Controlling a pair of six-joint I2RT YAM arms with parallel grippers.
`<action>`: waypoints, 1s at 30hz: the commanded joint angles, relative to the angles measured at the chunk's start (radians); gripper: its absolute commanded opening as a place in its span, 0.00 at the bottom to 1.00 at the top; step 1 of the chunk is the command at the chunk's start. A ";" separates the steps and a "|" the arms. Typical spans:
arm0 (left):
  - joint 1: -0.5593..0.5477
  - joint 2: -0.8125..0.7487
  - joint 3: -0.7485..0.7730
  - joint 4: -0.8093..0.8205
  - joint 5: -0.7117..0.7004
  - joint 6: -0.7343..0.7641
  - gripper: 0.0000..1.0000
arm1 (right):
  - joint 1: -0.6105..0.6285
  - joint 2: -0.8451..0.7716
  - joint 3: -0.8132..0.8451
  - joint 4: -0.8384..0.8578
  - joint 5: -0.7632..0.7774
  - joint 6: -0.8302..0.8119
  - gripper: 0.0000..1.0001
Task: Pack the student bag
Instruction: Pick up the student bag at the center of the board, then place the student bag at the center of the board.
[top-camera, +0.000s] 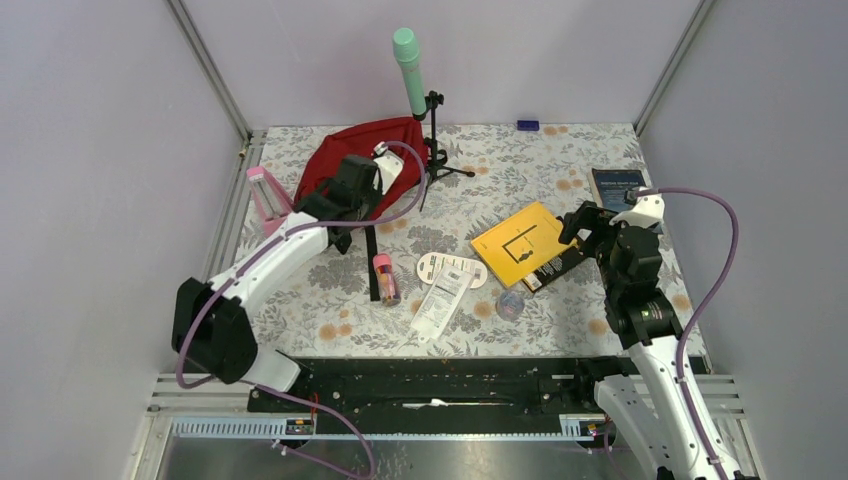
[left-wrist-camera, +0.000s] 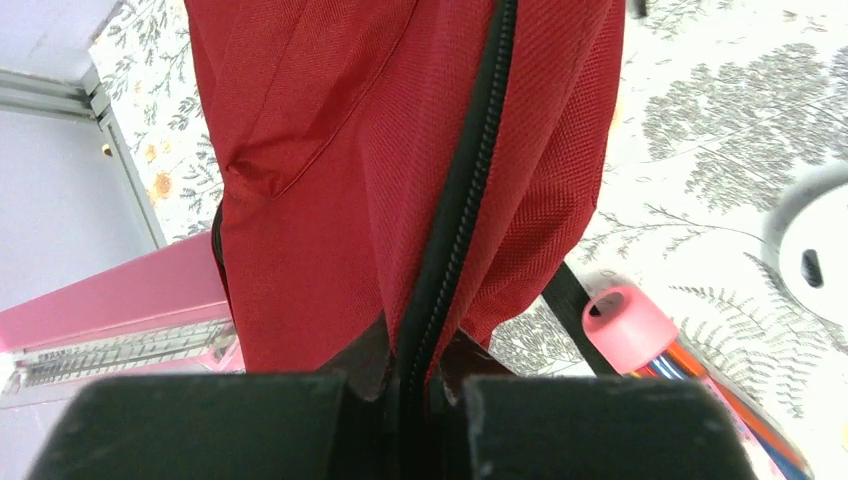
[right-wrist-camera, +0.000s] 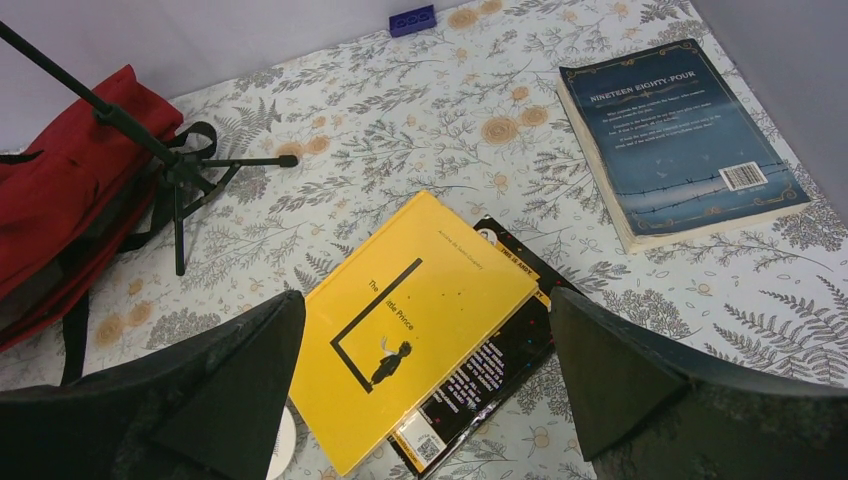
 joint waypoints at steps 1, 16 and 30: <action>-0.040 -0.124 -0.028 0.031 0.034 -0.036 0.00 | -0.003 -0.002 0.013 0.024 -0.010 0.003 0.98; -0.068 -0.449 -0.089 -0.101 -0.154 -0.160 0.00 | -0.003 0.005 0.013 0.018 -0.023 0.002 0.98; -0.081 -0.721 -0.142 -0.143 0.237 -0.075 0.00 | -0.003 0.024 0.020 0.008 -0.059 0.010 0.98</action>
